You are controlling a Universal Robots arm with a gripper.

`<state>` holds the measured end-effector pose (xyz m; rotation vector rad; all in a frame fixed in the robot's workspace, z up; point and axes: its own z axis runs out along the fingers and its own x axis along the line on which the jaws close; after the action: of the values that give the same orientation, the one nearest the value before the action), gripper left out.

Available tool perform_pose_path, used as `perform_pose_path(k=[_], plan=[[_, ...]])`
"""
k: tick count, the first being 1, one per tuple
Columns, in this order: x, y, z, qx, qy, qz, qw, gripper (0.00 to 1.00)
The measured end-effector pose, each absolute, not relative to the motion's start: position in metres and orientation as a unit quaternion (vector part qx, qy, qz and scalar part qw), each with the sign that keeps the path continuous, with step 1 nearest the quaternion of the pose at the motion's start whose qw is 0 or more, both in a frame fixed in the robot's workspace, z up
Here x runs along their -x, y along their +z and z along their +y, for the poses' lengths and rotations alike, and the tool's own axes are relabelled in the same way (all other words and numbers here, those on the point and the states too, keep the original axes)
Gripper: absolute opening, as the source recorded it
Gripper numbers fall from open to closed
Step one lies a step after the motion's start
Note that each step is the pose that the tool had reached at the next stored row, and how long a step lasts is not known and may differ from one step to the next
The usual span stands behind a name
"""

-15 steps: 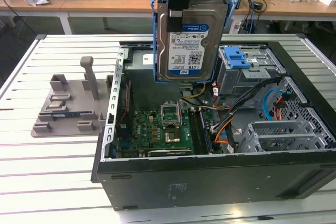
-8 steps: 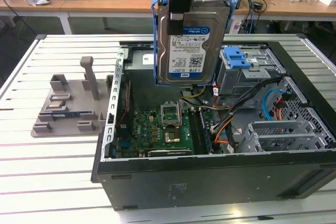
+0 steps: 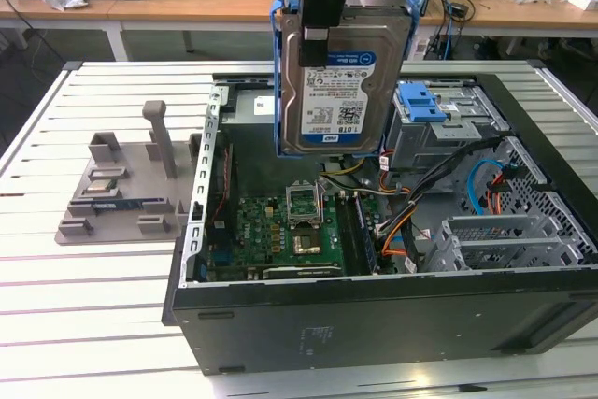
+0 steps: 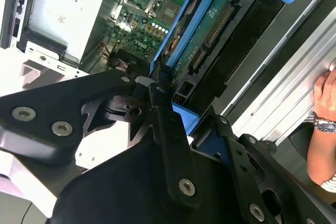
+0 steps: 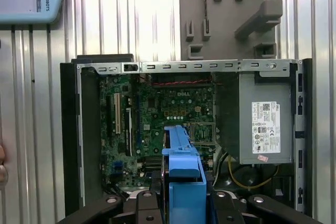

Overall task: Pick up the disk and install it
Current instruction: 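Pick up the disk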

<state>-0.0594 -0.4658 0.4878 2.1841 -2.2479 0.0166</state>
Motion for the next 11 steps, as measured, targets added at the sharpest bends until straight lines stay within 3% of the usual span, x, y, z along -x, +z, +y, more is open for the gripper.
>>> perform_pose_path(k=[11], plan=[[0.059,0.487,-0.478,-0.697,0.005,-0.717,0.004,0.37]])
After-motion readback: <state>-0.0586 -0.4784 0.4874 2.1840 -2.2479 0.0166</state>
